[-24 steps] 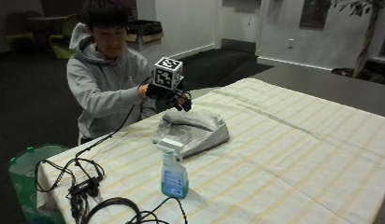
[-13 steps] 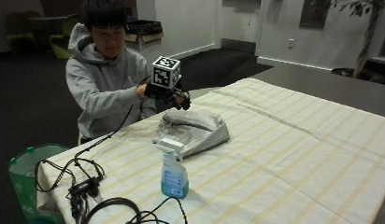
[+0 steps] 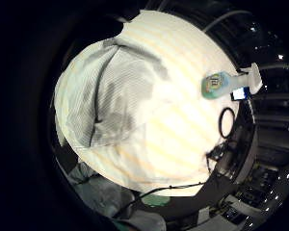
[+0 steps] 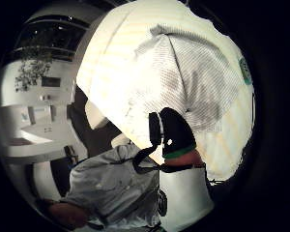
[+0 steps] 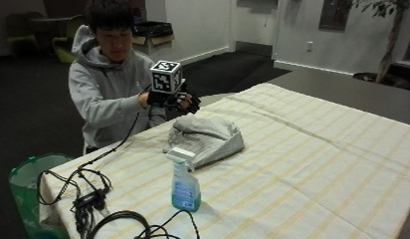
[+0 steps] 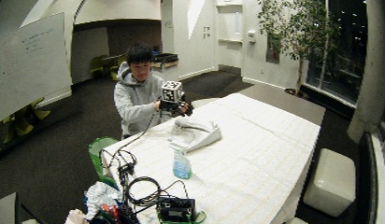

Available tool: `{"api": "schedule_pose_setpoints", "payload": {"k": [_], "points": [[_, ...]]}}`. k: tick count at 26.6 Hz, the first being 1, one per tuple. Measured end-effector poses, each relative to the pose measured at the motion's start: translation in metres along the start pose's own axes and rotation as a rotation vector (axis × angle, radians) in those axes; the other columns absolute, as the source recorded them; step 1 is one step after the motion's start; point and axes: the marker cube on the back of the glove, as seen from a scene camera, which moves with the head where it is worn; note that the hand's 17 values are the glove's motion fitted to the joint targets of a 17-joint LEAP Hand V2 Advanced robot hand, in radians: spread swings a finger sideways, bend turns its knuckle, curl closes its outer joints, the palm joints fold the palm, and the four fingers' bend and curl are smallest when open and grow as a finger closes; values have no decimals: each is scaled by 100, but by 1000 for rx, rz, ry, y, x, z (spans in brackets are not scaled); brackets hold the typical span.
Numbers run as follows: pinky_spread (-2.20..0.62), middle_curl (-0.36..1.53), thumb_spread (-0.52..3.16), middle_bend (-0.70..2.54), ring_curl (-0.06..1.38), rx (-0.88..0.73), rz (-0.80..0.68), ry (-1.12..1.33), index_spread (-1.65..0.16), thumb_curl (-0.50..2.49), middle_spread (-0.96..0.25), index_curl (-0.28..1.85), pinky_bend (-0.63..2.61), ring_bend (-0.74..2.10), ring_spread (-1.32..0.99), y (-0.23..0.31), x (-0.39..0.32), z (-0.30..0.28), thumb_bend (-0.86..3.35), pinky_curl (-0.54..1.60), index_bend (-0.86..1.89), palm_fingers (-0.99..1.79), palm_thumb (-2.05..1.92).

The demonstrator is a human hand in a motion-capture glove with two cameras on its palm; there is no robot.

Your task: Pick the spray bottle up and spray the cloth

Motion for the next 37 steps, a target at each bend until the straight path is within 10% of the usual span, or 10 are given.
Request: {"api": "schedule_pose_setpoints", "payload": {"k": [23, 37], "points": [[24, 34, 105, 30, 26, 415, 300, -131, -34, 32, -7, 20, 35, 27, 5, 61, 125, 4, 1, 32, 5, 24, 61], [25, 36, 102, 32, 29, 336, 435, -346, -32, 35, -3, 14, 47, 34, 6, 37, 206, 2, -2, 36, 7, 10, 66]]}}
